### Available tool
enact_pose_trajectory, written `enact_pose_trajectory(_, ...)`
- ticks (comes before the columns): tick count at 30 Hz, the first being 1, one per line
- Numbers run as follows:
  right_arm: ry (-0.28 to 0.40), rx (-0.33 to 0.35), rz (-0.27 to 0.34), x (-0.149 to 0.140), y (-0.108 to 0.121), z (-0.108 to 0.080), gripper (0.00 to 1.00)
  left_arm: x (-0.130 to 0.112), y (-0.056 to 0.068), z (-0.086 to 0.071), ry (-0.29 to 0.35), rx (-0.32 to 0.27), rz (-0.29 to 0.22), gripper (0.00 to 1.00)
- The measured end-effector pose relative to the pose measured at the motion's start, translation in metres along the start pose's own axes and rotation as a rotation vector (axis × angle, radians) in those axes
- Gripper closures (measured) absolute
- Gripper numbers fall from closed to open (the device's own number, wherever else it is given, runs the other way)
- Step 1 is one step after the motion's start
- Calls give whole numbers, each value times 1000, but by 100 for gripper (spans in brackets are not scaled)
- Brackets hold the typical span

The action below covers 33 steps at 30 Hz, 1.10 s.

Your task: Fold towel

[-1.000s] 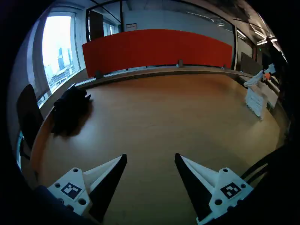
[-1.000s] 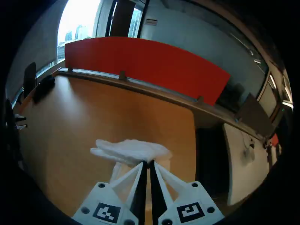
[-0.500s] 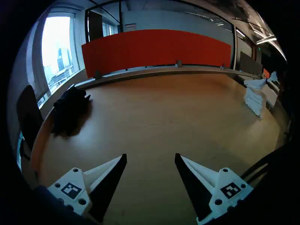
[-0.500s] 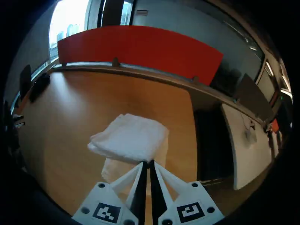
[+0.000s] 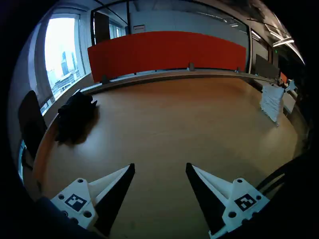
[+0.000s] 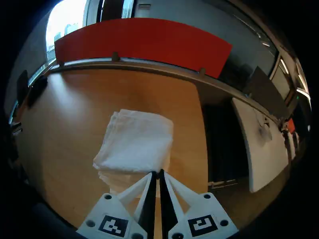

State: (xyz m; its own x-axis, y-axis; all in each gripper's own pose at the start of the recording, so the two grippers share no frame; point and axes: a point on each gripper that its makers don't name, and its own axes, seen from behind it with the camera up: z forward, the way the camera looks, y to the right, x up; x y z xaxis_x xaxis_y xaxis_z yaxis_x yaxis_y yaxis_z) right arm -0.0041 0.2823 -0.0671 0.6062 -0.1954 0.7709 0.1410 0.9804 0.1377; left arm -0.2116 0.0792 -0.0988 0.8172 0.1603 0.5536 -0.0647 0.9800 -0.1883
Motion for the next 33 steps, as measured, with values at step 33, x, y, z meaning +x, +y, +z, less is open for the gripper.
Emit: enact_pose_trajectory(33,-120,-39,49,-43,11,29,95,-4,-8,-3,-9,15,0,5)
